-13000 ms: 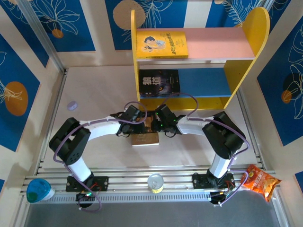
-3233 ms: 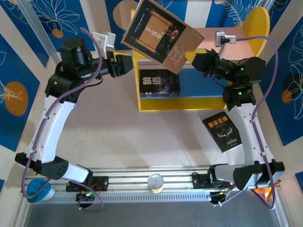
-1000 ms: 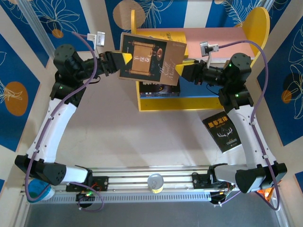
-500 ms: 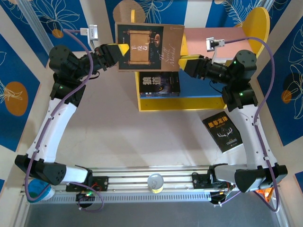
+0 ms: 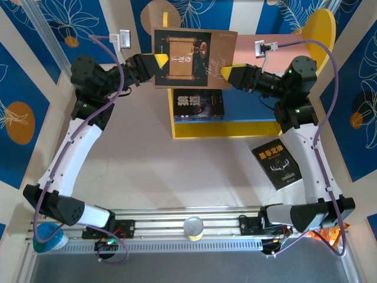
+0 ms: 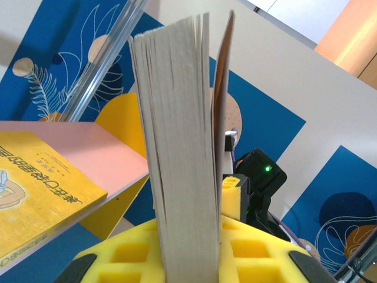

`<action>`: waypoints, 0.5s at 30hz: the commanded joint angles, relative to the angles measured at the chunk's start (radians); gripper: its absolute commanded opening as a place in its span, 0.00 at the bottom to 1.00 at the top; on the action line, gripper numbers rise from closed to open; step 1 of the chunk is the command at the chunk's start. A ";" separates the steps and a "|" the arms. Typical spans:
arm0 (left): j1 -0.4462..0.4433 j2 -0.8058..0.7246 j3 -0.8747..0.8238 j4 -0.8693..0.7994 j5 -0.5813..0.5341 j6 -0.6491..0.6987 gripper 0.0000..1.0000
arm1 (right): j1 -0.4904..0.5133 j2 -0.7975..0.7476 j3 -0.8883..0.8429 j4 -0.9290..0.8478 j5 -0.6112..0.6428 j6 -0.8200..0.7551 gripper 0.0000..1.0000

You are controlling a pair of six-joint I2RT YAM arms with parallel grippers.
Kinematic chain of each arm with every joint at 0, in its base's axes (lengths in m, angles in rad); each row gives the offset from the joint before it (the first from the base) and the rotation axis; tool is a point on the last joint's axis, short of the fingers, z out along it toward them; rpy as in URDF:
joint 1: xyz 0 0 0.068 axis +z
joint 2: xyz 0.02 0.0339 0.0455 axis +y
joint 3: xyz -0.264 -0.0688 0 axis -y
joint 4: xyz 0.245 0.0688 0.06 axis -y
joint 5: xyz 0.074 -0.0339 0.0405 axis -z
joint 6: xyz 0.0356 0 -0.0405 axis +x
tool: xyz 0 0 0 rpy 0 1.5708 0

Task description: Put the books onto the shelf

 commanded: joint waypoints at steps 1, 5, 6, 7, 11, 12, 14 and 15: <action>-0.018 -0.008 0.045 0.093 -0.048 0.006 0.00 | -0.004 0.002 0.033 0.032 -0.017 0.022 0.54; -0.036 -0.012 0.025 0.093 -0.091 0.027 0.00 | -0.004 0.002 0.037 0.038 -0.023 0.031 0.43; -0.040 -0.012 0.021 0.090 -0.099 0.032 0.00 | -0.006 0.002 0.041 0.036 -0.025 0.030 0.40; -0.045 -0.009 0.020 0.090 -0.107 0.037 0.00 | -0.005 0.002 0.045 0.033 -0.027 0.030 0.37; -0.064 0.003 0.010 0.091 -0.131 0.047 0.00 | -0.012 0.006 0.074 0.006 -0.040 0.015 0.16; -0.066 0.006 0.011 0.089 -0.135 0.046 0.00 | -0.013 0.008 0.081 -0.003 -0.042 0.010 0.11; -0.072 0.011 0.010 0.080 -0.146 0.049 0.00 | -0.018 0.007 0.098 -0.020 -0.050 -0.014 0.06; -0.073 0.012 0.010 0.074 -0.150 0.053 0.00 | -0.020 0.009 0.107 -0.028 -0.058 -0.024 0.04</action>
